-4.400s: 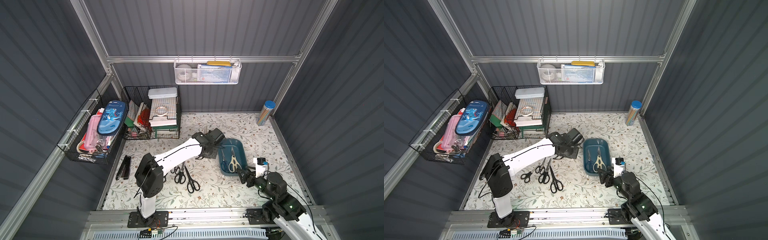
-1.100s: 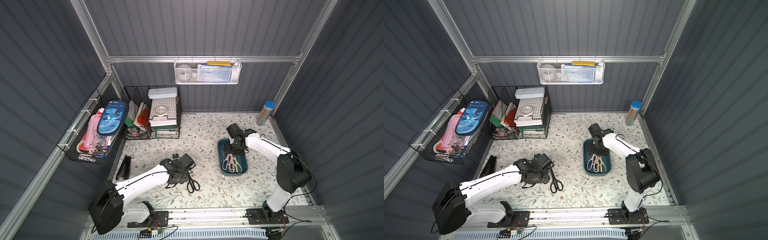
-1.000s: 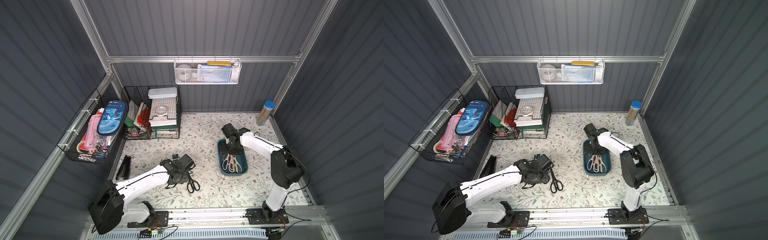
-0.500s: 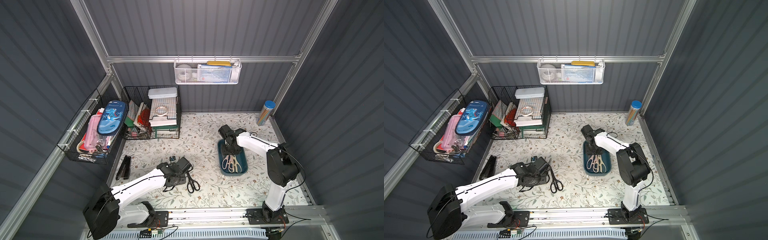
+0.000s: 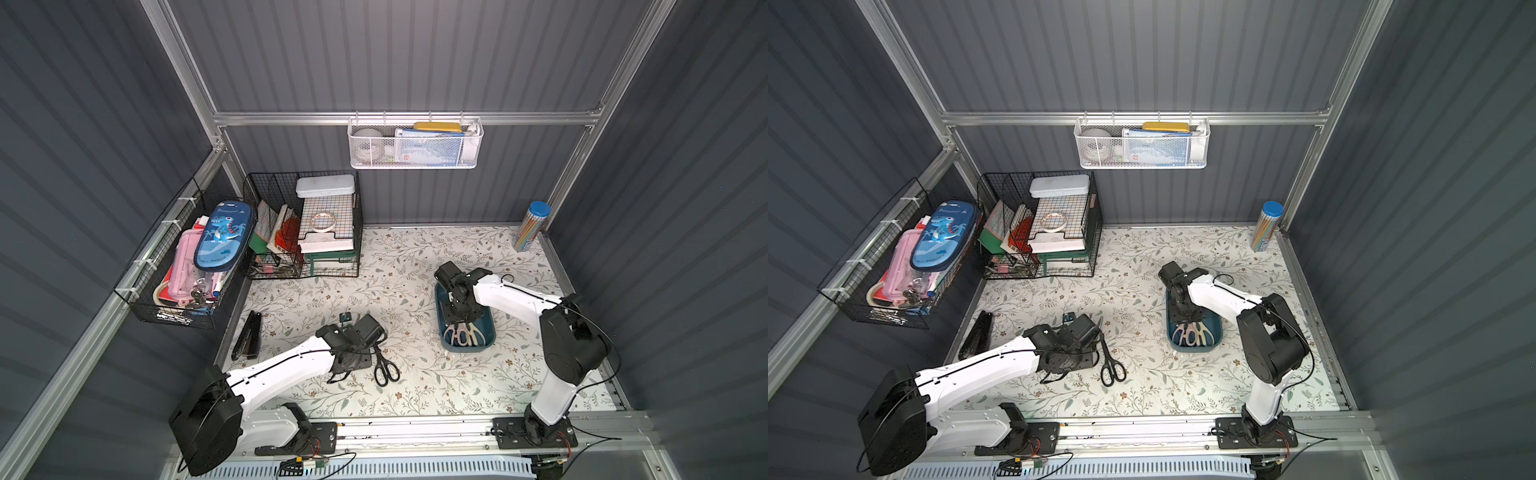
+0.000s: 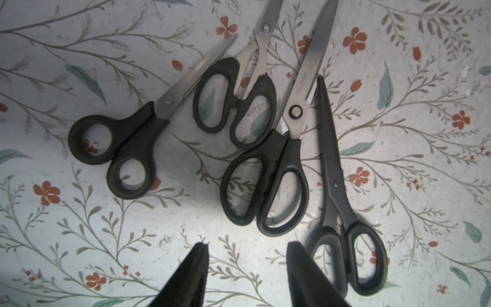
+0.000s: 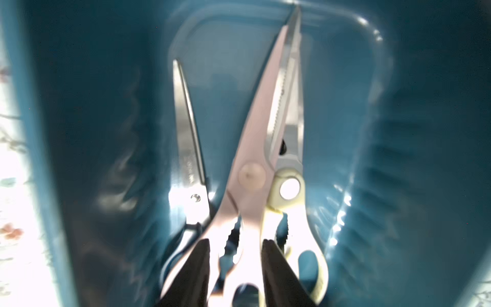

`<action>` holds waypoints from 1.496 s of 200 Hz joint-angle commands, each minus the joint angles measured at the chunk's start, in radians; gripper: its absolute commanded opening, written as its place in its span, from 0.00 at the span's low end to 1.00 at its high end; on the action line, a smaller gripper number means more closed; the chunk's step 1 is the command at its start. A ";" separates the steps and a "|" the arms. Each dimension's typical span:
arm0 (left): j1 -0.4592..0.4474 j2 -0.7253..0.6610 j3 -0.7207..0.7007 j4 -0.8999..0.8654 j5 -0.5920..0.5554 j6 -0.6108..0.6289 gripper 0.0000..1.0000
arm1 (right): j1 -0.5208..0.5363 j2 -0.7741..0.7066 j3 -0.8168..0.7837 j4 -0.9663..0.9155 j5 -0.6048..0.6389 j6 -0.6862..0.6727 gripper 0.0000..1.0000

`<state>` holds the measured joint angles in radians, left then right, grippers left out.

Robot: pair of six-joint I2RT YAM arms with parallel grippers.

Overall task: Put the scissors into the storage box
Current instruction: Adjust the scissors in the storage box, then pick up the scissors from the center of the board.

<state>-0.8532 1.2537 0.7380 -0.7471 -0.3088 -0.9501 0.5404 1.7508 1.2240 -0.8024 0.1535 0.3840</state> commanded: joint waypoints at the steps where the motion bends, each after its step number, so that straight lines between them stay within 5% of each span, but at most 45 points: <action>1: -0.006 -0.011 0.033 -0.038 0.004 -0.022 0.53 | 0.001 -0.081 0.008 -0.042 0.004 0.001 0.37; 34: -0.024 0.009 0.068 -0.071 0.077 -0.038 0.43 | 0.009 -0.274 -0.076 0.026 -0.043 -0.059 0.42; 63: -0.055 0.100 0.136 -0.112 0.104 -0.044 0.38 | 0.050 -0.575 -0.367 0.255 -0.183 -0.148 0.42; 139: -0.058 0.279 0.191 -0.021 0.241 -0.019 0.42 | 0.132 -1.235 -0.822 0.388 -0.155 0.025 0.46; 299: -0.079 0.503 0.241 0.020 0.333 0.029 0.39 | 0.159 -1.321 -0.914 0.437 -0.195 0.033 0.56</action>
<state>-0.9306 1.6989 0.9821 -0.7326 0.0032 -0.9417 0.6956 0.4442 0.3202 -0.3813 -0.0490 0.4107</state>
